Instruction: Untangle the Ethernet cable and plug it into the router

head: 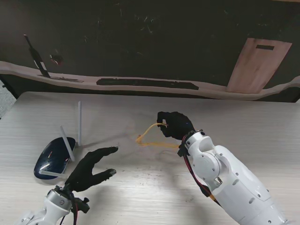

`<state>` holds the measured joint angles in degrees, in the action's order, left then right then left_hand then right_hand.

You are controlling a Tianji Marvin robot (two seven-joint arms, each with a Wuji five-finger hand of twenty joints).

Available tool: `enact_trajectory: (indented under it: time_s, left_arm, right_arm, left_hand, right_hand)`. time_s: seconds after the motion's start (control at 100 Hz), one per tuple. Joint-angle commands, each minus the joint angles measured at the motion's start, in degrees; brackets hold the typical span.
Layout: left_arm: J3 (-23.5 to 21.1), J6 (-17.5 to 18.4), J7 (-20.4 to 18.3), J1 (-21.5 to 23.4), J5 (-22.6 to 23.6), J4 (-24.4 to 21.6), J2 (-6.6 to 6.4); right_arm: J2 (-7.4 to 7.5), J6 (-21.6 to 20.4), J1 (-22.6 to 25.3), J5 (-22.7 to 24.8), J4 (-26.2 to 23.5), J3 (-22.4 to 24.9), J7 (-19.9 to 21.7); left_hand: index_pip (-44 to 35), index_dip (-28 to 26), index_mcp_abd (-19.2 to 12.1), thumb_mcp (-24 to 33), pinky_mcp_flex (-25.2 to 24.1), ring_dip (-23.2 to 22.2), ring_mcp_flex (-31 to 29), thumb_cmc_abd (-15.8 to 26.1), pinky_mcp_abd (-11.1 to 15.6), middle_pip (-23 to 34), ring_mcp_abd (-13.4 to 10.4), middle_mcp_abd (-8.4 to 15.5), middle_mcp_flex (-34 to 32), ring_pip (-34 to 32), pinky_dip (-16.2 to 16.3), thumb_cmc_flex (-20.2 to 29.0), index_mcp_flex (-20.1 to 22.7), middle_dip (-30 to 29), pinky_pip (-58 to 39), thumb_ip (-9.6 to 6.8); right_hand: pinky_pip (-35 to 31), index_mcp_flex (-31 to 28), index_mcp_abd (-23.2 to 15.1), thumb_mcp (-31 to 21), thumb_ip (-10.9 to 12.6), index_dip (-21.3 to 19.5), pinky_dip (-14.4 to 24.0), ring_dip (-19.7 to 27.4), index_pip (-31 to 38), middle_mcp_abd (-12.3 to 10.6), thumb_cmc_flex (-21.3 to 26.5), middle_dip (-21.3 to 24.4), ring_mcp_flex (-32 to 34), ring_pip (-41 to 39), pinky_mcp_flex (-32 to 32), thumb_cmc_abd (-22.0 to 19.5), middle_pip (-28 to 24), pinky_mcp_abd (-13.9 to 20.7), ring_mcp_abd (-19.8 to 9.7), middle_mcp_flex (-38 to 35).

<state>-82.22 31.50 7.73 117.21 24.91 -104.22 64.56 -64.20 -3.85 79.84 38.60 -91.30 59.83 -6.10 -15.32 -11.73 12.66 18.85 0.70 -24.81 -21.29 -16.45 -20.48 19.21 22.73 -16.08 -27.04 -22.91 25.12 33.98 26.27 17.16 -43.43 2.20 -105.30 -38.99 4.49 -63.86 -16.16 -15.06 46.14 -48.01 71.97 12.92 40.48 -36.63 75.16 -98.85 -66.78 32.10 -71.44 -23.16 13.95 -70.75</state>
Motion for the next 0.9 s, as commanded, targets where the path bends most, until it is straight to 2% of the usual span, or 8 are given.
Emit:
enact_trajectory:
  time_s: [0.0,0.1,0.42,0.66,0.73,0.8,0.89]
  left_arm:
    - [0.4,-0.8,-0.5,-0.2,-0.4,0.5,0.24]
    - [0.9,-2.2,-0.9,-0.7,-1.4,1.0,0.23]
    - [3.4,-6.7,-3.4,-2.9,-3.2,1.3,-0.18]
    - [6.0,-10.3,-3.7,-5.0,-3.9,1.8,-0.14]
    - [7.0,-10.6,-2.8,-5.9,-4.0,2.1,0.08]
    - [8.4,-10.6,-1.9,-7.0,-4.7,2.5,0.35]
    - [9.9,-9.9,-2.8,-8.6,-6.5,2.9,0.24]
  right_arm:
    - [-0.44,-0.2,1.3,-1.7,-2.3,0.8,0.5]
    - [-0.93,-1.1,2.9,-5.1,-4.4,2.5,-0.2]
    - [-2.06,-5.0,7.4,-13.8,-11.5,6.4,-2.2]
    - [-2.21,-8.6,11.2,-22.1,-17.2,8.2,-0.5]
    - [-2.04,-9.0,12.2,-23.7,-18.8,8.3,0.5]
    - [-1.91,-9.5,13.0,-25.1,-20.0,8.1,1.3]
    - [-1.67,-9.8,13.8,-26.9,-21.3,7.8,2.6]
  left_hand:
    - [0.6,0.3,-1.5,0.4,-1.0,0.2,1.4,1.1,0.8,-0.2,-0.5,-0.1,1.7,0.7,-0.5,0.0,0.2,0.1,-0.3,-1.7]
    - [0.6,0.2,-1.5,0.7,-1.4,0.3,2.0,0.9,1.1,-0.2,-0.6,-0.1,2.4,0.9,-0.6,0.1,-0.2,0.1,0.1,-1.68]
    - [0.7,0.2,-1.0,1.0,-2.7,0.7,4.2,0.7,2.0,-0.6,-1.6,0.2,5.3,1.8,-0.7,0.0,-1.6,-0.2,1.5,-1.51]
    - [3.4,1.5,0.2,0.4,-4.5,1.8,8.1,-0.3,3.8,-1.5,-3.9,0.8,12.0,4.0,-1.3,0.6,-8.1,-1.0,5.1,-1.32]
    - [4.3,2.0,0.5,0.4,-4.9,2.6,8.9,-0.8,4.3,-1.9,-4.6,0.9,13.4,5.0,-1.7,0.8,-10.0,-1.6,6.6,-1.24]
    - [4.7,2.3,0.2,0.5,-5.1,3.0,9.3,-2.2,4.0,-2.2,-5.1,2.0,14.2,5.6,-1.9,1.0,-11.1,-1.9,7.3,-1.11]
    - [6.3,3.3,0.1,1.8,-5.2,4.3,10.4,-4.7,4.1,-4.0,-6.0,2.1,16.0,6.9,-2.7,0.3,-14.6,-3.5,9.5,-0.42]
  right_hand:
    - [-14.7,-2.8,1.4,1.8,-0.4,-1.9,1.2,-1.3,2.1,6.4,-1.3,-1.2,-0.6,-3.8,-1.9,-3.2,-5.5,6.8,-3.9,-6.2]
    - [-14.7,-2.6,1.6,2.1,-0.3,-2.3,-0.9,-1.0,1.8,7.1,-0.9,-1.2,-0.5,-3.3,-1.6,-3.5,-5.3,5.4,-3.0,-5.6]
    - [-14.7,-2.4,2.1,2.3,-0.1,-2.6,-1.4,-0.8,1.8,7.4,-0.2,-1.3,-0.6,-3.3,-1.5,-3.5,-5.3,4.9,-2.8,-5.4]
    - [-14.7,-2.5,2.3,2.1,-0.1,-2.7,-2.0,-0.6,1.8,7.6,-0.1,-1.2,-0.6,-3.1,-1.4,-3.2,-5.1,4.5,-2.6,-5.2]
    - [-14.7,-2.5,2.2,2.1,-0.1,-2.7,-2.1,-0.5,1.8,7.6,-0.1,-1.2,-0.6,-3.1,-1.4,-3.2,-5.1,4.5,-2.6,-5.2]
    - [-14.7,-2.5,2.1,2.1,-0.1,-2.7,-2.2,-0.5,1.8,7.6,-0.1,-1.2,-0.6,-3.1,-1.4,-3.2,-5.1,4.5,-2.7,-5.2]
    - [-14.7,-2.6,2.3,2.1,-0.1,-2.7,-2.5,-0.3,1.8,7.5,-0.2,-1.2,-0.6,-3.0,-1.4,-3.2,-5.1,4.5,-2.8,-5.2]
